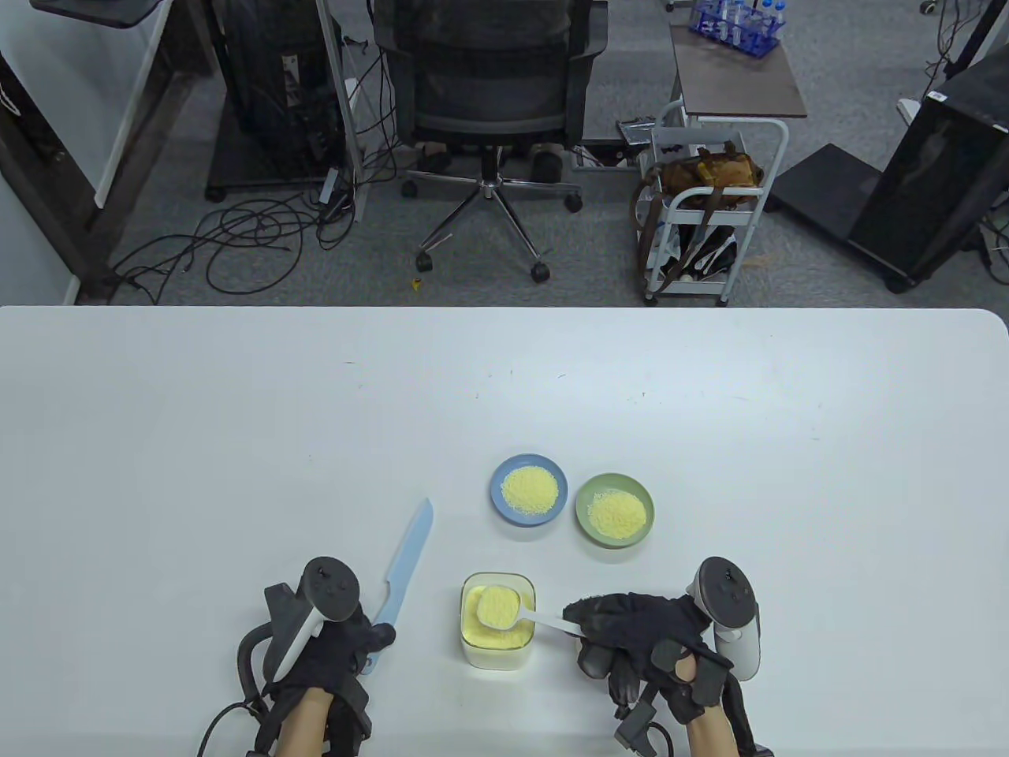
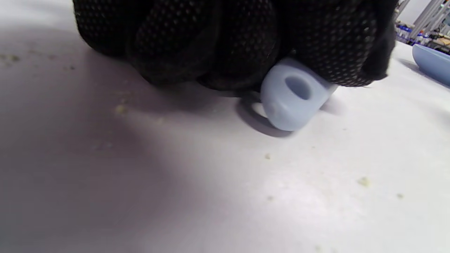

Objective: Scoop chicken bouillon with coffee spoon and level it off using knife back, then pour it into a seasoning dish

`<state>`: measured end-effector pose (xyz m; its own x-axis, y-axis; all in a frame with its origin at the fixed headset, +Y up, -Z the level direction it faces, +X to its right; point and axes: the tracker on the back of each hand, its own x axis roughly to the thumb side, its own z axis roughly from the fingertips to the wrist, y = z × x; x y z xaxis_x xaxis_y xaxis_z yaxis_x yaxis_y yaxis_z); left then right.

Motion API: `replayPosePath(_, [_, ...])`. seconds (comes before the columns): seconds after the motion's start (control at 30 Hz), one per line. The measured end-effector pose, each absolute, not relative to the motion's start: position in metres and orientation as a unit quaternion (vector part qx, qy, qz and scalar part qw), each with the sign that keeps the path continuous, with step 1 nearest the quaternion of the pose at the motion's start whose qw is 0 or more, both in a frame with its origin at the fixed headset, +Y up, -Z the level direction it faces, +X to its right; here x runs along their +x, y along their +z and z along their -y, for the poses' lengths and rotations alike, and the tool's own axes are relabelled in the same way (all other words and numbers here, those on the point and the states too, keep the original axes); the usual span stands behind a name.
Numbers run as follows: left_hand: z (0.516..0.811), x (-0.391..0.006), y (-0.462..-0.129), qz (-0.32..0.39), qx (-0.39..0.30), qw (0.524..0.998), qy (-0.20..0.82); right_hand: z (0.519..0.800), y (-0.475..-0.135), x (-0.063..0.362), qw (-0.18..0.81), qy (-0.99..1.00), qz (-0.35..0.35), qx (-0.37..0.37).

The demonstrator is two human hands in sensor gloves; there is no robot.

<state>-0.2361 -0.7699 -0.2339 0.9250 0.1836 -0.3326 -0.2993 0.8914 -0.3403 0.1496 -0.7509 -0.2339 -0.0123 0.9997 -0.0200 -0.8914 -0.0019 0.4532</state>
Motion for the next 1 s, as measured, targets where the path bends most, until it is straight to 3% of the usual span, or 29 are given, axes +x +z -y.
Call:
replayPosePath(0.37, [0.759, -0.231, -0.230, -0.131, -0.179, 0.971, 0.095, 0.750, -0.234, 0.150, 0.688, 0.687, -0.172, 0.158])
replayPosePath(0.67, [0.740, -0.229, -0.220, -0.093, -0.026, 0.977, 0.192, 0.752, -0.235, 0.155, 0.700, 0.677, -0.168, 0.152])
replayPosePath(1.0, [0.762, -0.227, -0.226, -0.072, -0.119, 0.973, 0.183, 0.764, -0.242, 0.190, 0.738, 0.658, -0.123, 0.082])
